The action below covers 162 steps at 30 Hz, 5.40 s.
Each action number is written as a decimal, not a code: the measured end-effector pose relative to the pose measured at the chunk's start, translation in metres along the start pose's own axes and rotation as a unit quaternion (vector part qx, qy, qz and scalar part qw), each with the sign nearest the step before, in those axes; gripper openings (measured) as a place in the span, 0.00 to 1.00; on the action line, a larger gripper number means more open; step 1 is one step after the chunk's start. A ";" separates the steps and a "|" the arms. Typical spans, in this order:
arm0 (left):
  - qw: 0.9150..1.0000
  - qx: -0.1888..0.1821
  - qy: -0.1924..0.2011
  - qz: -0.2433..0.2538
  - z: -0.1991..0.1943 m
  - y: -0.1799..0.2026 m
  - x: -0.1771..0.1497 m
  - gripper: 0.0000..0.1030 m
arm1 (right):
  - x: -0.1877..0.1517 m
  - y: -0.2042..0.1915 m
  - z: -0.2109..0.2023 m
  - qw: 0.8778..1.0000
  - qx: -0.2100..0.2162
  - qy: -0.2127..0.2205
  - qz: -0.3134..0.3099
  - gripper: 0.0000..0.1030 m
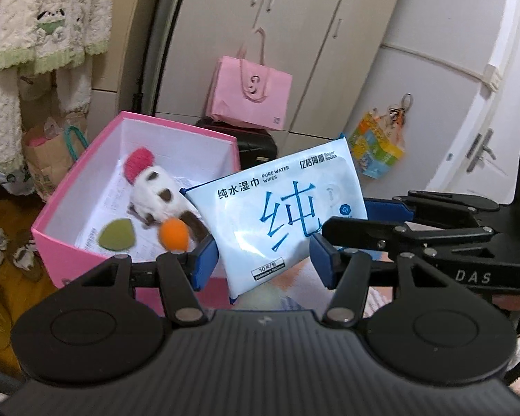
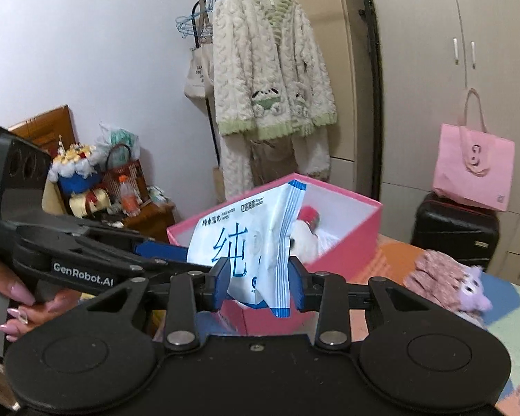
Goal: Organize soft objects
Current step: 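Carry the wipes pack with both grippers over the pink box, then lower the wipes pack into the box and open both grippers, then move both tools toward the pink floral scrunchie and white mesh puff, then grasp the pink floral scrunchie with the left gripper while the right grasps the white mesh puff, then carry the scrunchie with the left gripper while the right carries the mesh puff to the box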
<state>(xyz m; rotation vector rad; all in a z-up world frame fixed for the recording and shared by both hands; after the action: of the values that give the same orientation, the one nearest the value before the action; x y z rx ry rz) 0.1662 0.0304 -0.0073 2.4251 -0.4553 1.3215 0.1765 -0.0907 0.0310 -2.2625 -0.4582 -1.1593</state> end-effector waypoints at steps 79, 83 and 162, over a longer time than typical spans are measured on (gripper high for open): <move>0.982 -0.045 -0.044 0.178 0.081 0.114 0.020 0.68 | -0.044 0.134 -0.069 0.992 -0.124 -0.005 -0.035 0.63; 0.984 -0.053 -0.054 0.161 0.113 0.123 0.015 0.68 | -0.056 0.161 -0.056 0.990 -0.138 -0.014 -0.035 0.68; 1.000 -0.013 0.000 -0.002 0.187 0.088 -0.008 0.15 | -0.110 0.221 0.003 0.977 -0.191 -0.040 0.088 0.38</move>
<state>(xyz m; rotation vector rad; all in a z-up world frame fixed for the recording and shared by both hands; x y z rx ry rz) 0.2624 -0.1294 -0.0965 2.4036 -0.4646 1.3071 0.2316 -0.2689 -0.1310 -2.6218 -0.0614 -1.1457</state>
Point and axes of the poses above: each gripper's, at about its wrist camera, not at the fingertips, and z roughly the way its jaws point, y to its right, x to its top, the point moved 10 cm from there along z, roughly the way its jaws point, and after that the axes turned 12 degrees about z, right-handed, at the moved point
